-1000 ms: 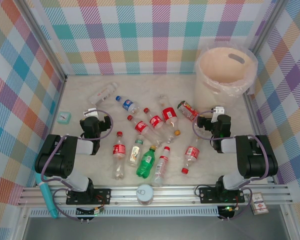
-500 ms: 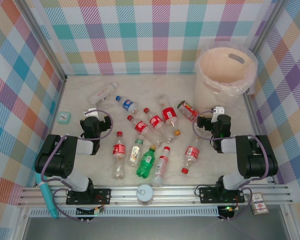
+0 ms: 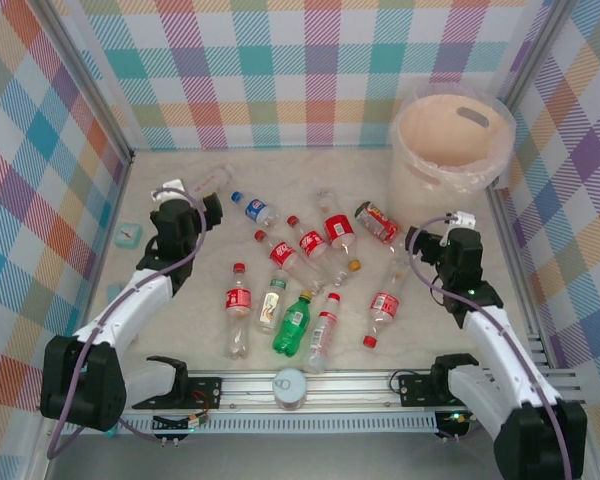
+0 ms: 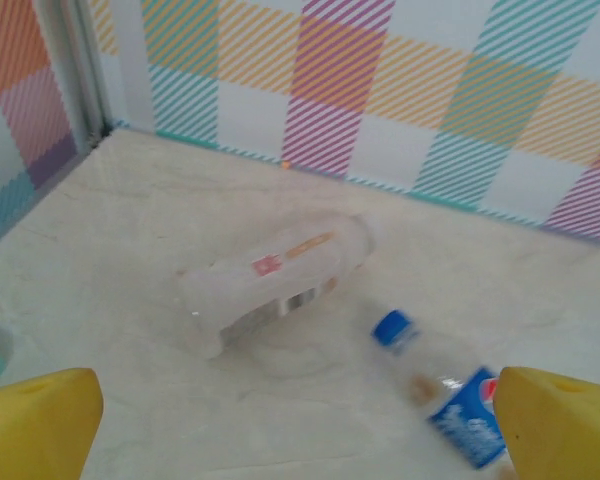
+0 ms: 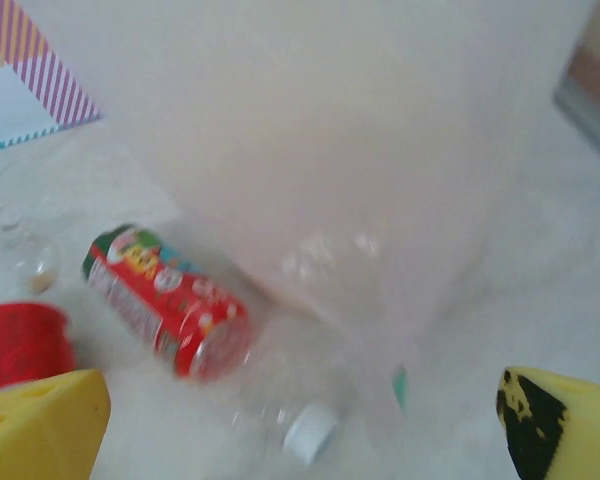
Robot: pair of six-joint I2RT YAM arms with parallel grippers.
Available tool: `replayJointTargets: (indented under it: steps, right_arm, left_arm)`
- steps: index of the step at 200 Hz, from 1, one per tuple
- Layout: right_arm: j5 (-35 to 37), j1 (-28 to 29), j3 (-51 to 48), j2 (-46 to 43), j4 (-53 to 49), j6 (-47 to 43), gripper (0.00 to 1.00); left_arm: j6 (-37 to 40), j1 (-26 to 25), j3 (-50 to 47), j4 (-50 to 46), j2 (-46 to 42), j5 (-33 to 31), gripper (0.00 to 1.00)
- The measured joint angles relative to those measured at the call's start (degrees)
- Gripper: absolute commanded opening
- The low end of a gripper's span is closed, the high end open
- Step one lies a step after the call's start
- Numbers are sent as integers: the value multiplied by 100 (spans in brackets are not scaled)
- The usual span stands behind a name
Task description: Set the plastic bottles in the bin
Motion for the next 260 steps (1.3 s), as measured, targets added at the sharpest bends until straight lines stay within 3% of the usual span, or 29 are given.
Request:
replayJointTargets:
  steps: [45,71,96,129,186,260]
  right_arm:
    - [129,977,748,197,-2702,1784,94]
    - [170,1816,935,1241,-3233,2483,94]
    - [122,2253,999,2186,-3246,2909,93]
    - [57,2317,1040,2850,-3165,3226,84]
    - [22,2317,1071,2885,-3143,3364,63]
    - [-251,2332,1674,1569,-3954,2922,53]
  left_arm:
    - [-828,-33,859,-1499,304,1239,99]
    - [-1104,-35,973,-1996,503,1805,99]
    - [-1163,-39,1027,-2393,542,2079,98]
    - [-1165,-39,1027,-2618,540,2166,98]
    - [-1056,-39,1187,-2811,555,2122,98]
    - [-1036,-39,1784,-2636,1425,2319,99]
